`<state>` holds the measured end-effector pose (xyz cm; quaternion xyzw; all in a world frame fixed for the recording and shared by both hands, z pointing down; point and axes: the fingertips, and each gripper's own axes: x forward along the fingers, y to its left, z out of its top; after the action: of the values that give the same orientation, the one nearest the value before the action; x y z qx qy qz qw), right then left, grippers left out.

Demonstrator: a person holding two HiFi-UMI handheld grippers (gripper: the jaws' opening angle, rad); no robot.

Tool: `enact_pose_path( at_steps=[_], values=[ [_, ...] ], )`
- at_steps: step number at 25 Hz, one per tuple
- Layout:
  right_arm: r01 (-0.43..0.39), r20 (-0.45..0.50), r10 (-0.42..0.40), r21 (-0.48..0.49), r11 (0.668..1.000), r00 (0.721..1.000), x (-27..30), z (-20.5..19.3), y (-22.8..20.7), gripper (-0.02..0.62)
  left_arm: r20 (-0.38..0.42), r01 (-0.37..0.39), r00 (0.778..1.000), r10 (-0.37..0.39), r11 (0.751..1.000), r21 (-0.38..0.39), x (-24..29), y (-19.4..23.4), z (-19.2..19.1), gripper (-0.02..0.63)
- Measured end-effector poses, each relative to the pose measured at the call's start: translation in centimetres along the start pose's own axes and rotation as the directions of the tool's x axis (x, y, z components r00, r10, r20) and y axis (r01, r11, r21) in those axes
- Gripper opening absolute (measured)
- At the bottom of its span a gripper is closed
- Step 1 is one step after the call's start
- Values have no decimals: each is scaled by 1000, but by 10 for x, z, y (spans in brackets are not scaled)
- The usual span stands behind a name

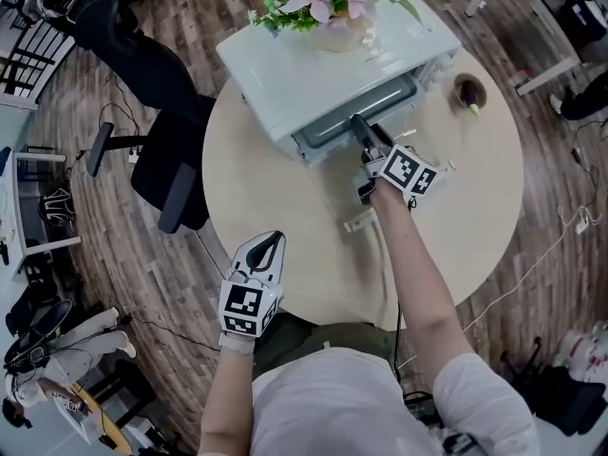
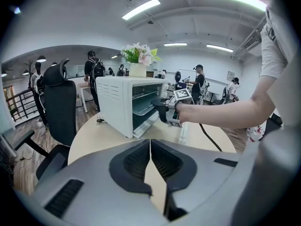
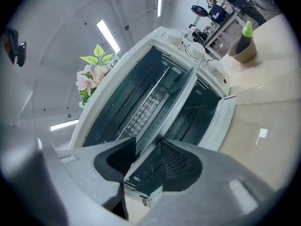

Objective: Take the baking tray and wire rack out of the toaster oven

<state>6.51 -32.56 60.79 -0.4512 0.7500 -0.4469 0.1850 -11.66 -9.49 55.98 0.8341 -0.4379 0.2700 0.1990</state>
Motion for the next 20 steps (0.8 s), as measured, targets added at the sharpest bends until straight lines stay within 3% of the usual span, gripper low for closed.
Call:
enact_pose_path(
  at_steps=[8,13,16,20],
  values=[
    [-50,60,39,191,980,997,-41,-5,-4,134,6,43,999,-43,999,26,0,-16,2,-8],
    [-83,112,52,298,951,992,-68,-7,-7,117,4,73,997,-73,996,48,0,-26,2,-8],
    [-144,167,88,362,921,982,-83,-6,-3,107,1,93,996,-93,994,61,0,-32,1,-8],
    [-122,195,44,408,905,980,-109,-10,-11,101,1,125,992,-126,989,77,-2,-42,-1,-8]
  ],
)
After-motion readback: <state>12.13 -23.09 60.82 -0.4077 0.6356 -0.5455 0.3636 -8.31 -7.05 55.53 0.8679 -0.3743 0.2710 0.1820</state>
